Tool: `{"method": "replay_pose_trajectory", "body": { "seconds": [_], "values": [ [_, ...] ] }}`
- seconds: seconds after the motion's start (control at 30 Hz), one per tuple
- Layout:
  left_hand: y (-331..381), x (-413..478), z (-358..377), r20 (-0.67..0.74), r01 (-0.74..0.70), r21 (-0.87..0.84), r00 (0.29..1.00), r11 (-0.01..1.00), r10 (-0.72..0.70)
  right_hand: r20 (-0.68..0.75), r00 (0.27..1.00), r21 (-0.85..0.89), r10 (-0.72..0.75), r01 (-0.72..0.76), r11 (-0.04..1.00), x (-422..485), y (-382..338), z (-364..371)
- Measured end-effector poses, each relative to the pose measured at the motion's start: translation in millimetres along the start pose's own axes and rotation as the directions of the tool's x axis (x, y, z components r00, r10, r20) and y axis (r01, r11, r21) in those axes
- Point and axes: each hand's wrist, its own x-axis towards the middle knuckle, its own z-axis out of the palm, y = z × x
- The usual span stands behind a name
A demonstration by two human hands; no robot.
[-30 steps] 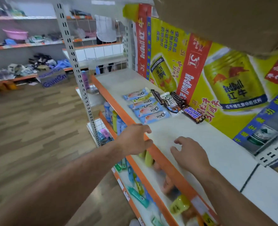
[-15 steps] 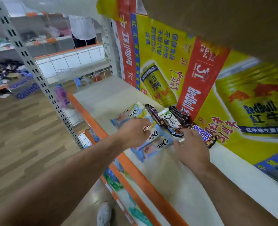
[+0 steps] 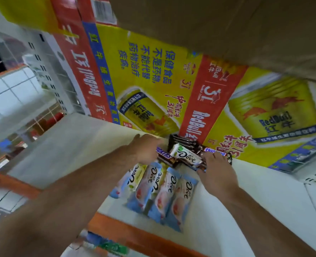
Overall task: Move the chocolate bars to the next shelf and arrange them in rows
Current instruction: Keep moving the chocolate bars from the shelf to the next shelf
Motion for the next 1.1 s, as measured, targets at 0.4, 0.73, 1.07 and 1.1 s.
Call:
{"method": "replay_pose_trajectory", "body": {
  "seconds": [0.4,0.73,1.07,1.1],
  "values": [
    [-6.1,11.0,-28.1,-0.045,-0.245,-0.339,0.969,0.908,0.244,0.011,0.972,-0.029,0.233,-0.233,0.972,-34.3,13.7,-11.8],
    [71.4,2.5,-21.8,-0.081,-0.239,-0.65,0.966,0.722,0.247,-0.016,0.952,0.065,0.306,-0.305,0.95,-87.5,57.0,-18.8],
    [211.2,-36.9,8.7,-0.077,-0.237,-0.699,0.963,0.675,0.258,-0.045,0.961,0.414,0.274,-0.232,0.88,-170.5,147.5,-52.6],
    [234.6,-43.1,14.2,-0.075,-0.235,-0.711,0.962,0.662,0.261,-0.048,0.959,0.446,0.279,-0.23,0.865,-185.1,162.1,-60.9]
  ]
}}
